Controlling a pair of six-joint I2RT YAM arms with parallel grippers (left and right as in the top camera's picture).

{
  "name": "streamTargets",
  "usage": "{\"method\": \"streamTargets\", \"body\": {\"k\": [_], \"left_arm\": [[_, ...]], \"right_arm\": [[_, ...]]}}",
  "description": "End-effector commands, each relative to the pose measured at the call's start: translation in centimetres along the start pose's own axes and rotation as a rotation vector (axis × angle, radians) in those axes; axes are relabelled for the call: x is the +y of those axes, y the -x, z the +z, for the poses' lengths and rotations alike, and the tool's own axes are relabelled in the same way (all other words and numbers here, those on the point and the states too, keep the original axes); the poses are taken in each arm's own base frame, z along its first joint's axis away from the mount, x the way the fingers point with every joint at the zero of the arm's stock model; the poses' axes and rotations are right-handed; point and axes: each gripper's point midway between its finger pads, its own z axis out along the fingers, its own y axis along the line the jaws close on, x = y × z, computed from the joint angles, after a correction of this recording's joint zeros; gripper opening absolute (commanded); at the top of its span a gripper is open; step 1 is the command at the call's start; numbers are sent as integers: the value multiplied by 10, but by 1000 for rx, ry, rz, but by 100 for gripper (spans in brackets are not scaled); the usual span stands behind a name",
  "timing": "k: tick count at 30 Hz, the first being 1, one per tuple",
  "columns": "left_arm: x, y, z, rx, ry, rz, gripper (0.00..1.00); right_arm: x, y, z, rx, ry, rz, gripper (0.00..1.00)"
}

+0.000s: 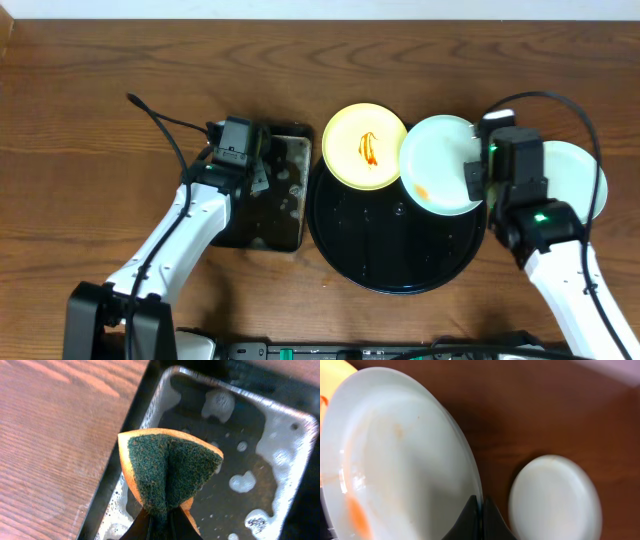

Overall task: Clean dirty plates on tray and stack at the side
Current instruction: 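Lift the pale green plate with the right gripper onto the right plate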

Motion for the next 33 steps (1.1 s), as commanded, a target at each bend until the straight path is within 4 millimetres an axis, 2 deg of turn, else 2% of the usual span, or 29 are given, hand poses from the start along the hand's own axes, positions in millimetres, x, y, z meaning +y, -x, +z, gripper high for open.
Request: {"method": "streamTargets", "body": {"k": [1, 8, 10, 13, 18, 24, 28, 33], "left_arm": [[2, -8, 7, 27, 12, 3, 8], [2, -8, 8, 28, 12, 4, 8], [2, -8, 8, 28, 13, 4, 8], [2, -8, 8, 28, 13, 4, 8], [2, -8, 8, 28, 13, 4, 8], [2, -8, 8, 28, 12, 4, 8], [2, -9, 8, 30, 9, 5, 8], [-19, -10, 9, 39, -106, 93, 8]], "right_arm": [[-9, 21, -16, -52, -137, -202, 1], [19, 36, -38, -98, -225, -471, 1], [20, 41, -46, -110, -280, -520, 1], [13, 53, -58, -140, -385, -512, 1], [14, 69, -65, -204, -408, -481, 1], [14, 72, -65, -221, -406, -445, 1], [1, 66, -57, -207, -410, -287, 1], [-39, 48, -39, -157, -434, -20, 1]]}}
